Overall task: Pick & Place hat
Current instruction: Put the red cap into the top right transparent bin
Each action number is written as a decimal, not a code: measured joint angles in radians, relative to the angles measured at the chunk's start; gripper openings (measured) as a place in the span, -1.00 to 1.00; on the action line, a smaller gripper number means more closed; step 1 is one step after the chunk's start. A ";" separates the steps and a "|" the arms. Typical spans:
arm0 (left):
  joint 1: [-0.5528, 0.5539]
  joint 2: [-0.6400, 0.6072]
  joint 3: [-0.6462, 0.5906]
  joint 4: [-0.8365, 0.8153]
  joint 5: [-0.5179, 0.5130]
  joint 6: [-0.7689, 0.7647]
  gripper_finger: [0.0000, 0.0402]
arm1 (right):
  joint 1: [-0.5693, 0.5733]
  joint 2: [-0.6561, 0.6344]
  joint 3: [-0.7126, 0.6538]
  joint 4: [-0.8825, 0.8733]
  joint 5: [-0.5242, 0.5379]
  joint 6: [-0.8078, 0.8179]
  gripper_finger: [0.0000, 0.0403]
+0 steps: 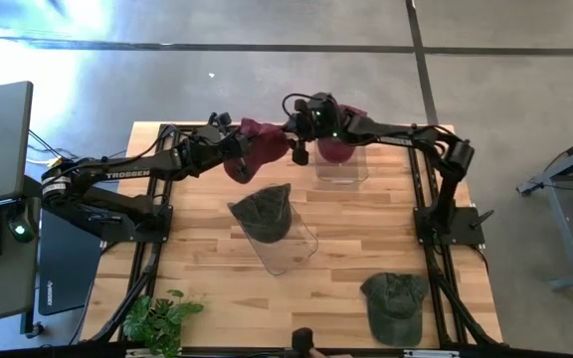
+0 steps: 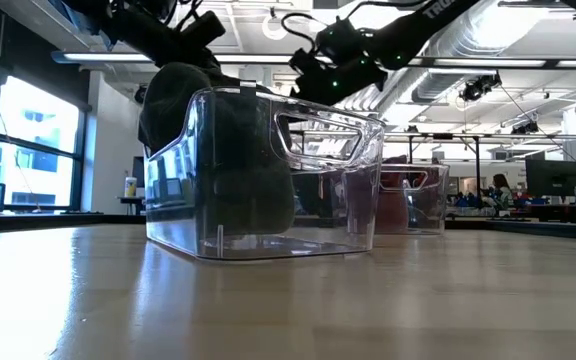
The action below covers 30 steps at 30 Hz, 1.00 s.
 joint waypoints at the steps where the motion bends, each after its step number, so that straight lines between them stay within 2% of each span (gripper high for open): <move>1: 0.000 0.000 0.000 0.000 0.000 0.000 -1.00 | 0.000 0.004 0.005 -0.012 -0.018 0.000 -0.23; 7: 0.002 0.000 0.000 0.000 -0.004 0.004 -1.00 | 0.000 0.005 0.011 -0.030 -0.097 0.016 -0.85; 8: 0.002 0.000 0.000 0.001 -0.003 0.014 -1.00 | 0.000 0.005 0.009 -0.042 -0.098 0.015 -0.89; 11: 0.002 -0.001 0.000 -0.007 -0.016 0.098 -0.94 | 0.001 0.005 0.009 -0.054 -0.058 0.021 -0.86; 15: 0.023 -0.011 0.000 -0.047 -0.111 0.148 -0.67 | 0.000 0.005 0.009 -0.067 0.062 0.021 -0.76; 19: 0.082 -0.011 0.000 -0.155 -0.148 0.055 -0.30 | 0.000 0.005 0.024 -0.107 0.110 -0.016 -0.90; 21: 0.105 -0.011 -0.001 -0.226 -0.142 -0.005 -0.16 | 0.000 0.005 0.031 -0.103 0.148 -0.019 -0.90; 25: 0.122 -0.011 -0.040 -0.241 -0.029 -0.057 -0.05 | -0.001 0.005 0.055 -0.103 0.235 -0.016 -0.83; 27: 0.120 -0.011 -0.081 -0.195 0.047 -0.054 -0.07 | -0.007 0.005 0.072 -0.110 0.211 -0.031 -0.80; 30: 0.121 -0.011 -0.156 -0.100 0.124 -0.052 -0.15 | -0.024 0.005 0.099 -0.145 0.108 -0.035 -0.85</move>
